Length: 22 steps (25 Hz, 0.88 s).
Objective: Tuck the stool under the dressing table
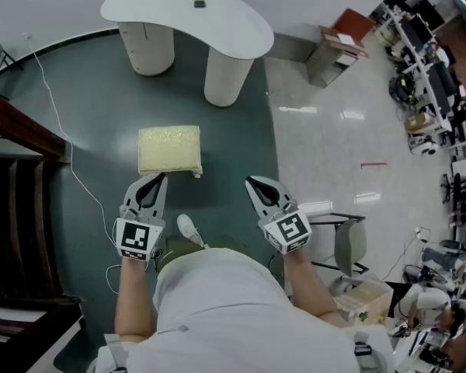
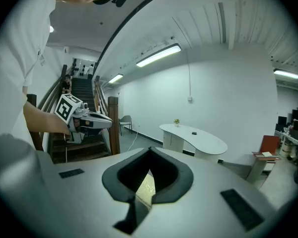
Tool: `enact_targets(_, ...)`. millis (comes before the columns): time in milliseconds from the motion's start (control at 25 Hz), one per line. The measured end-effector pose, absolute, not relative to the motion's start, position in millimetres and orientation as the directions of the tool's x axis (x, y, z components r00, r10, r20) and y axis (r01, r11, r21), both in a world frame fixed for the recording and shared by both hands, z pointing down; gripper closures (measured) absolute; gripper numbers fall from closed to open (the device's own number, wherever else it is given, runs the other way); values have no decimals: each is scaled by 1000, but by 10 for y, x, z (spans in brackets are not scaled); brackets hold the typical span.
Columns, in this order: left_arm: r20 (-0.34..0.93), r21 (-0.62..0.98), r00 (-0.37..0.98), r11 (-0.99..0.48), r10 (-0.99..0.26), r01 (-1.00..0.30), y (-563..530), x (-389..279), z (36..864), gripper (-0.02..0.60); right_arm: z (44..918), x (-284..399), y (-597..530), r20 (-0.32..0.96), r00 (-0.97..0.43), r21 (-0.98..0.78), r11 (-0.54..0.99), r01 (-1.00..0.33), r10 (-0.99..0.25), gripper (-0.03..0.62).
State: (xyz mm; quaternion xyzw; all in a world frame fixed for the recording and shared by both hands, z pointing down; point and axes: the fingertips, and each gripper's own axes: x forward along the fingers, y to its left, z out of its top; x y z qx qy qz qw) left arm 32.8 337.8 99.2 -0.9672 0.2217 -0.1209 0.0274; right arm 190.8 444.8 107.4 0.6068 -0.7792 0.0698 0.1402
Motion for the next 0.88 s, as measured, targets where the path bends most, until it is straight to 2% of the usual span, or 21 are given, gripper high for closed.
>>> enact_targets(440, 255, -17, 887, -919, -384, -393, 2678, -60, 1281, 581, 1143, 1634, 3741, 374, -189, 45, 221, -974, -908, 586)
enact_targets(640, 259, 9, 872, -901, -416, -433, 2461, -205, 1377, 581, 1229, 1675, 3467, 401, -191, 33, 222, -974, -896, 585)
enact_targets(880, 283, 25, 814, -845, -507, -535, 2218, -324, 1493, 581, 1239, 1828, 2980, 417, -257, 64, 311, -948, -872, 586)
